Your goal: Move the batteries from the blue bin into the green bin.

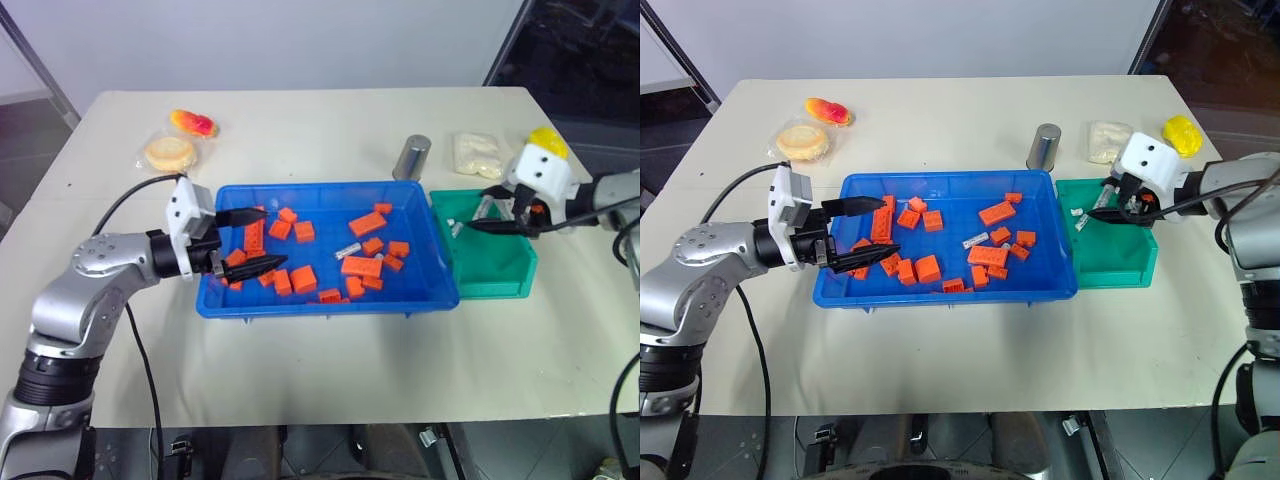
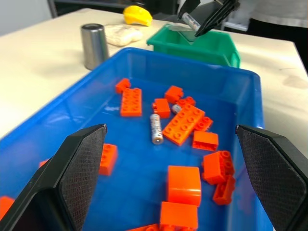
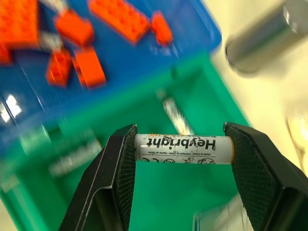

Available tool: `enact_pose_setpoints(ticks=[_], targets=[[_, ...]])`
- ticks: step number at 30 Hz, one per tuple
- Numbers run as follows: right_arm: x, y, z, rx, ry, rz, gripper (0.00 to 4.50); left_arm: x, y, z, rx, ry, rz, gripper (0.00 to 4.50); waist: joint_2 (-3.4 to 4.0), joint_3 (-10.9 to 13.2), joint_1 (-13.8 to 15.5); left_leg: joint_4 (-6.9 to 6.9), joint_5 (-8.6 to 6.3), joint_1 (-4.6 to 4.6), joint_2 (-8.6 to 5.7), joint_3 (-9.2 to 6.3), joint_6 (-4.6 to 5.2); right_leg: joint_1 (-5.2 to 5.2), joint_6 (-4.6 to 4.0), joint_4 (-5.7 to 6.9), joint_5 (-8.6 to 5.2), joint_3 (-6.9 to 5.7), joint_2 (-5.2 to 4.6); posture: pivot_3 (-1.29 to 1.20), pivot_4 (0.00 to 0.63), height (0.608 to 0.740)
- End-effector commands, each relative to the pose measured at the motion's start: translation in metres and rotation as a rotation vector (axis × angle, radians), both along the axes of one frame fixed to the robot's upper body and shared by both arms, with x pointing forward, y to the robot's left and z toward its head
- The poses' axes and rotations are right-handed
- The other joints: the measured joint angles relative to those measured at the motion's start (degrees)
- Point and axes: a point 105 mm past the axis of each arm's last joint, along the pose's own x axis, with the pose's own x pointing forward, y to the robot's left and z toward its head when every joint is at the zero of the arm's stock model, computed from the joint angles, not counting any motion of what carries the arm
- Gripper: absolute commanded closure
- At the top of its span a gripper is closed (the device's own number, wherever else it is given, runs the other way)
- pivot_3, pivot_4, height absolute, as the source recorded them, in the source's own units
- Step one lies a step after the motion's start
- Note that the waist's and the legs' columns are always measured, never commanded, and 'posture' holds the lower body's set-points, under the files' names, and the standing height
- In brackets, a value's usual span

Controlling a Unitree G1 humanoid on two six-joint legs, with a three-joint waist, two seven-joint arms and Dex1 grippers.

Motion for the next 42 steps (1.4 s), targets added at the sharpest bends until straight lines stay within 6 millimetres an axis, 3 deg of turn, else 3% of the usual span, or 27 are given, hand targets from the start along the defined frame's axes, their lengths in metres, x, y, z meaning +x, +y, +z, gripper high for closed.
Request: enact_pose_setpoints(ticks=[1, 5, 6, 9, 17, 20, 22, 25, 29, 32, 36, 42], targets=[[0.0, -0.013, 0.006, -0.039, -0.051, -0.029, 2.27, 0.0, -0.004, 0.011, 0.001, -0.058, -0.023, 0.0, 0.0, 0.0, -0.1, 0.0, 0.0, 0.0, 0.01, 0.0, 0.0, 0.0, 0.0, 0.0, 0.0, 0.0, 0.01, 0.0, 0.15, 0.74], [-0.001, -0.017, 0.003, -0.043, -0.046, -0.033, 2.27, -0.001, -0.003, 0.012, 0.003, -0.062, -0.024, 0.0, 0.0, 0.0, -0.1, 0.0, 0.0, 0.0, 0.0, 0.0, 0.0, 0.0, 0.0, 0.0, 0.0, 0.01, 0.01, 0.0, 0.15, 0.74], [-0.001, -0.017, 0.002, -0.045, -0.042, -0.03, 1.25, -0.001, -0.002, 0.012, 0.004, -0.063, -0.023, 0.0, 0.0, 0.0, -0.1, 0.0, 0.0, 0.0, 0.01, 0.0, 0.0, 0.0, 0.0, 0.0, 0.0, 0.01, 0.01, 0.0, 0.15, 0.74], [0.002, -0.017, 0.005, -0.062, -0.064, -0.03, 0.05, -0.003, 0.0, 0.013, 0.008, -0.063, -0.019, 0.0, 0.0, 0.0, 0.0, 0.0, 0.0, 0.0, 0.01, -0.01, 0.0, 0.0, 0.0, 0.01, 0.0, 0.0, 0.01, 0.0, 0.15, 0.74], [0.011, -0.001, 0.03, -0.117, -0.136, 0.021, 0.05, -0.004, 0.005, 0.012, 0.013, -0.064, 0.011, 0.0, 0.01, 0.0, -0.1, 0.0, 0.0, 0.0, 0.01, -0.01, 0.0, -0.01, 0.0, 0.02, 0.0, 0.0, 0.01, 0.0, 0.15, 0.74], [0.019, 0.059, 0.049, 0.02, -0.193, 0.186, 0.05, -0.003, 0.006, 0.012, 0.012, -0.065, 0.026, 0.0, 0.01, 0.0, -0.5, 0.0, 0.0, 0.02, 0.02, 0.0, 0.0, -0.01, 0.0, 0.02, 0.0, 0.02, 0.01, 0.0, 0.15, 0.74], [0.022, 0.087, 0.051, 0.07, -0.198, 0.262, 0.05, -0.003, 0.005, 0.012, 0.011, -0.065, 0.028, 0.0, 0.01, 0.0, -0.8, 0.0, 0.0, 0.06, 0.06, 0.0, 0.0, -0.01, 0.01, 0.07, 0.0, 0.02, 0.05, 0.0, 0.15, 0.74], [0.026, 0.11, 0.044, 0.092, -0.185, 0.33, 0.05, -0.004, 0.002, 0.012, 0.008, -0.066, 0.025, 0.0, 0.0, 0.0, -0.2, -0.01, 0.0, 0.04, 0.06, -0.12, 0.0, 0.0, -0.01, 0.11, 0.0, -0.02, 0.09, 0.0, 0.15, 0.74], [0.036, 0.139, 0.016, 0.04, -0.167, 0.429, 0.05, -0.006, 0.001, 0.012, 0.001, -0.069, 0.034, 0.0, -0.02, 0.0, 0.5, 0.08, 0.0, -0.1, -0.07, -0.11, 0.0, 0.01, 0.01, 0.03, 0.01, -0.05, -0.09, 0.0, 0.15, 0.74], [0.04, 0.146, 0.005, 0.02, -0.157, 0.461, 0.05, -0.007, 0.002, 0.012, 0.001, -0.069, 0.046, 0.0, -0.02, 0.0, 0.5, 0.12, 0.0, -0.12, -0.08, -0.1, 0.0, 0.01, 0.02, 0.02, 0.01, -0.04, -0.12, 0.0, 0.15, 0.74], [0.052, 0.158, -0.018, -0.131, -0.189, 0.546, 0.05, -0.012, 0.004, 0.011, -0.001, -0.065, 0.071, 0.0, -0.02, 0.0, -0.1, 0.09, 0.0, -0.09, -0.04, -0.12, -0.01, -0.02, 0.02, 0.06, 0.01, -0.05, -0.05, 0.0, 0.15, 0.74], [0.056, 0.166, -0.027, -0.188, -0.192, 0.591, 0.05, -0.015, 0.005, 0.011, -0.011, -0.064, 0.097, 0.0, -0.02, 0.0, -0.2, 0.04, 0.0, -0.06, -0.01, -0.12, -0.01, -0.04, 0.01, 0.11, 0.01, -0.05, -0.02, 0.0, 0.15, 0.74]])
